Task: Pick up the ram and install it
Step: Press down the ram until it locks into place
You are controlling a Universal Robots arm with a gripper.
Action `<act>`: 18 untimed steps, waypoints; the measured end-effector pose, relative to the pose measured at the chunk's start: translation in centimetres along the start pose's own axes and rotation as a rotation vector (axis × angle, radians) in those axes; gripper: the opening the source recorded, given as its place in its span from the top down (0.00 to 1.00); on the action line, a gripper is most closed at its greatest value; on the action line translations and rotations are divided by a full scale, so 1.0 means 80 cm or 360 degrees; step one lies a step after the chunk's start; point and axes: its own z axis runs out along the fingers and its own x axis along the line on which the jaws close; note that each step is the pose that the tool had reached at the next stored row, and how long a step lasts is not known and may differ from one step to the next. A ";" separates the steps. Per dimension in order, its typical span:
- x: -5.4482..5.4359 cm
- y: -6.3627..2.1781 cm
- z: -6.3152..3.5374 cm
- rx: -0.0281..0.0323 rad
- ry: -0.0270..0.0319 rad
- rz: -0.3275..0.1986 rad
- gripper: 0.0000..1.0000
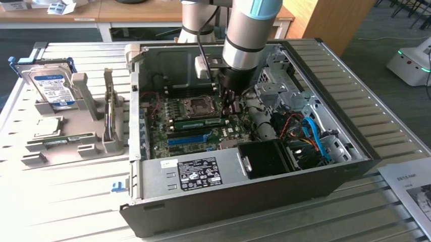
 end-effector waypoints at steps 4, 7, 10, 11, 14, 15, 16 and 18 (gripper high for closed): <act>0.000 0.000 0.000 -0.00001 -0.00001 0.0000 0.90; 0.000 0.000 0.001 0.00001 -0.00003 0.0000 0.90; 0.000 0.000 0.001 0.00000 -0.00001 0.0000 0.90; 0.000 0.000 0.001 0.00000 0.00000 0.0000 0.90; 0.000 0.000 0.001 0.00000 -0.00001 0.0000 0.90; 0.000 0.000 0.001 0.00000 -0.00002 0.0000 0.90; 0.000 0.000 0.002 0.00001 -0.00006 0.0000 0.90; 0.000 0.000 0.002 0.00000 -0.00006 0.0000 0.90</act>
